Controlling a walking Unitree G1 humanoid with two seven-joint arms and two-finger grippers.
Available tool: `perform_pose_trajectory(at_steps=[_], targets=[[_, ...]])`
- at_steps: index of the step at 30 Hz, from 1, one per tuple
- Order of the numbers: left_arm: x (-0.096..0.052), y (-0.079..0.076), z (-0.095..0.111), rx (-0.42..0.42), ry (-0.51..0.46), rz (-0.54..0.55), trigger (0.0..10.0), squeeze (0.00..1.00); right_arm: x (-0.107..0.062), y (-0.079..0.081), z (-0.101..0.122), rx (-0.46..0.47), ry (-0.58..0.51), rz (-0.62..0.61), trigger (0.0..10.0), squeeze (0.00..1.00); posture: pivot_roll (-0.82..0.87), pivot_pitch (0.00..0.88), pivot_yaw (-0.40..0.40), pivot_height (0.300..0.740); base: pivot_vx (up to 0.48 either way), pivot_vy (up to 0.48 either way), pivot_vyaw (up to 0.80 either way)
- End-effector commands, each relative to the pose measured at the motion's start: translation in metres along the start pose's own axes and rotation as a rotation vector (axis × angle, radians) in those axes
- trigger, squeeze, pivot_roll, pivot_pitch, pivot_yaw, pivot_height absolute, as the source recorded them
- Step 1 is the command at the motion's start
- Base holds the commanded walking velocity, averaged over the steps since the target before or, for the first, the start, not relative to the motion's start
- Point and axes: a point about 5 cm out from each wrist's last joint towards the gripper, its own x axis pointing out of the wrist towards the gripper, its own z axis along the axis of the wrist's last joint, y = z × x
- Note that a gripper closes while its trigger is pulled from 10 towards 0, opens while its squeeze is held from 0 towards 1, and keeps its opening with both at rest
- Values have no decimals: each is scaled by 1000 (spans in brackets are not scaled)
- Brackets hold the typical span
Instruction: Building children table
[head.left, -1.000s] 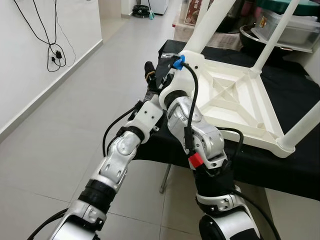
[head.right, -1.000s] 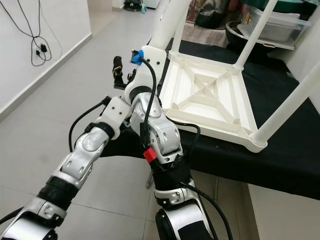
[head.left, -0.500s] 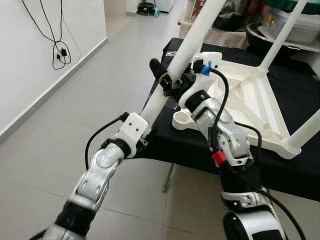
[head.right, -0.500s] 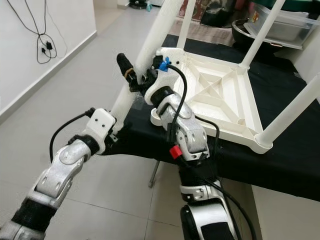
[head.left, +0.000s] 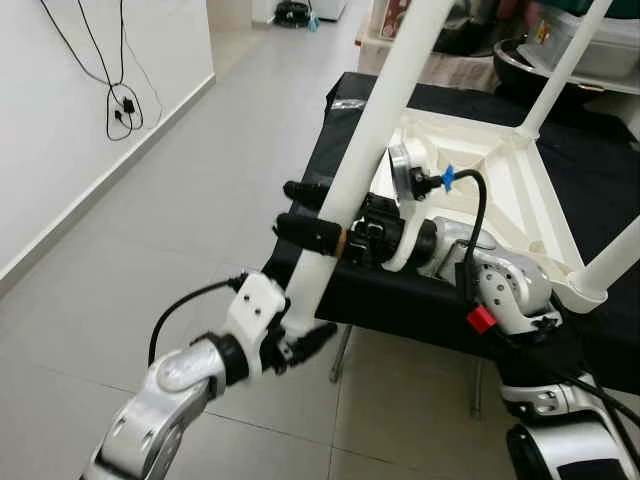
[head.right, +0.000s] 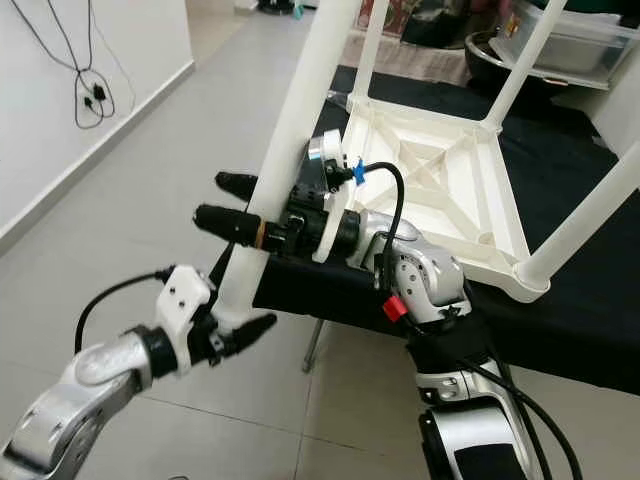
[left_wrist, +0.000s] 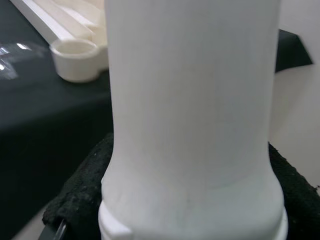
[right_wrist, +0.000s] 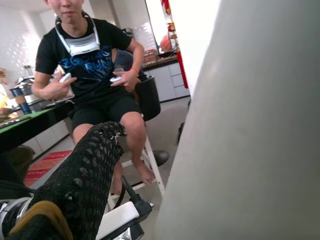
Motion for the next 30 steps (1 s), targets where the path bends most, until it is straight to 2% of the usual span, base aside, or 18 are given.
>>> perform_pose_trajectory(at_steps=[1,2,5,11,17,30], targets=[[-2,-15,-1,-56,11,-95,10000,0,-1,1,0,39,-23,52,10000,0,102,99,-85,740,0,0,0],[-4,-20,-2,-96,14,-123,10000,0,-2,2,0,55,-33,71,10000,0,102,99,-85,740,0,0,0],[-7,-27,-2,-140,23,-168,10000,0,-4,3,1,86,-39,116,10000,0,100,99,-80,740,0,0,0],[-16,-39,-2,-162,57,-232,10000,0,-6,7,-3,135,-15,198,10000,0,101,113,-81,740,0,0,0],[-19,-38,-2,-168,76,-224,10000,0,-6,18,-10,197,6,276,10000,0,93,112,-81,740,0,0,0],[-18,-39,2,-182,84,-228,10000,0,-1,26,-11,218,27,334,10000,0,88,118,-78,740,0,0,0]])
